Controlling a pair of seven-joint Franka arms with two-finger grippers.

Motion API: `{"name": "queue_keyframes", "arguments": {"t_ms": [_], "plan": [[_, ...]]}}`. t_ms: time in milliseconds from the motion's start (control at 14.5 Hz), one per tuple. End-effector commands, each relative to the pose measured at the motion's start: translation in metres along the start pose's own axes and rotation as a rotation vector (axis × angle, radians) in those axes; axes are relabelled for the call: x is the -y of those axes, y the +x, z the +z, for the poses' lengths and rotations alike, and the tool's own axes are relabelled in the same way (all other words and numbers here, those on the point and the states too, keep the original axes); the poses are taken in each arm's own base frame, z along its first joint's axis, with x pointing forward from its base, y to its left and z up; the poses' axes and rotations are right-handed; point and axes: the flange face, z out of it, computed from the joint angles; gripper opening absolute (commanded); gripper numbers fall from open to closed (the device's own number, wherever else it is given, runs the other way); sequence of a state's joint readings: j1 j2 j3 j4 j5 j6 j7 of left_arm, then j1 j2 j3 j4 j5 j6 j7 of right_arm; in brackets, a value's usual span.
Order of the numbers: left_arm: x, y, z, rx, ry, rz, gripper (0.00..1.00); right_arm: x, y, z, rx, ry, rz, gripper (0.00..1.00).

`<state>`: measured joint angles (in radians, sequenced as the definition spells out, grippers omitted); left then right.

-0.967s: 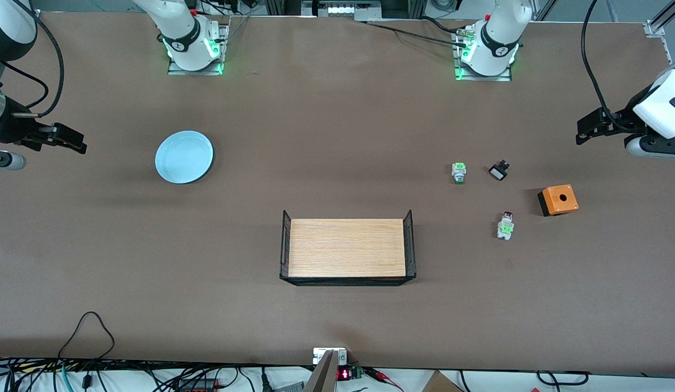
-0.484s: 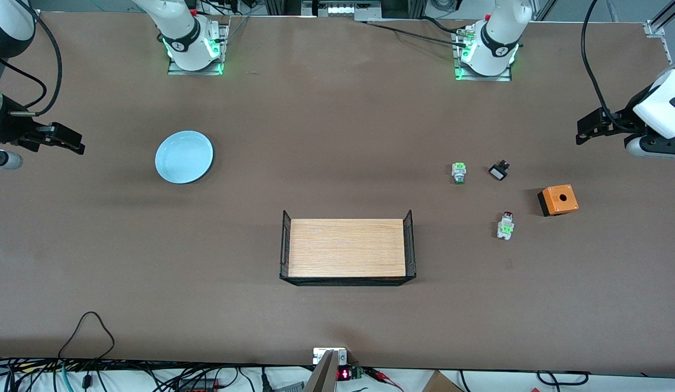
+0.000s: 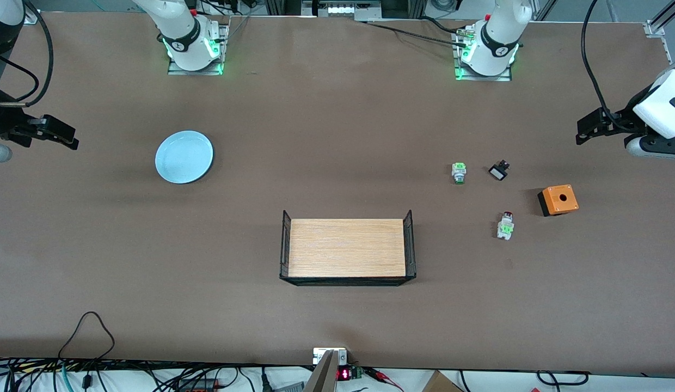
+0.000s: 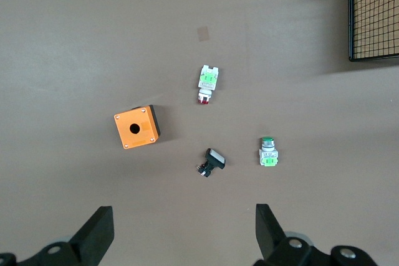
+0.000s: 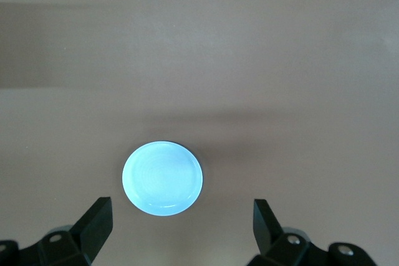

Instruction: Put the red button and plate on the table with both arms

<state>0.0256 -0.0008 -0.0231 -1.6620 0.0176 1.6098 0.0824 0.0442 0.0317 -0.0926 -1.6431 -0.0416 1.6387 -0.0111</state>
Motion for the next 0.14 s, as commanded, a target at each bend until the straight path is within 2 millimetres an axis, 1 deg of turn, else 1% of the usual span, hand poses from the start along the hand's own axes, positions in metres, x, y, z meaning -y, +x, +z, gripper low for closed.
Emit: {"name": "queue_keyframes", "arguments": {"t_ms": [0, 69], "plan": [[0.0019, 0.0053, -0.0049, -0.003, 0.008, -0.003, 1.00, 0.0014, -0.0038, -0.0066, 0.005, 0.015, -0.004, 1.00], [0.0011, 0.0054, -0.0049, -0.003, 0.008, 0.000, 1.00, 0.0014, -0.0038, -0.0066, 0.005, 0.015, -0.004, 1.00]]}}
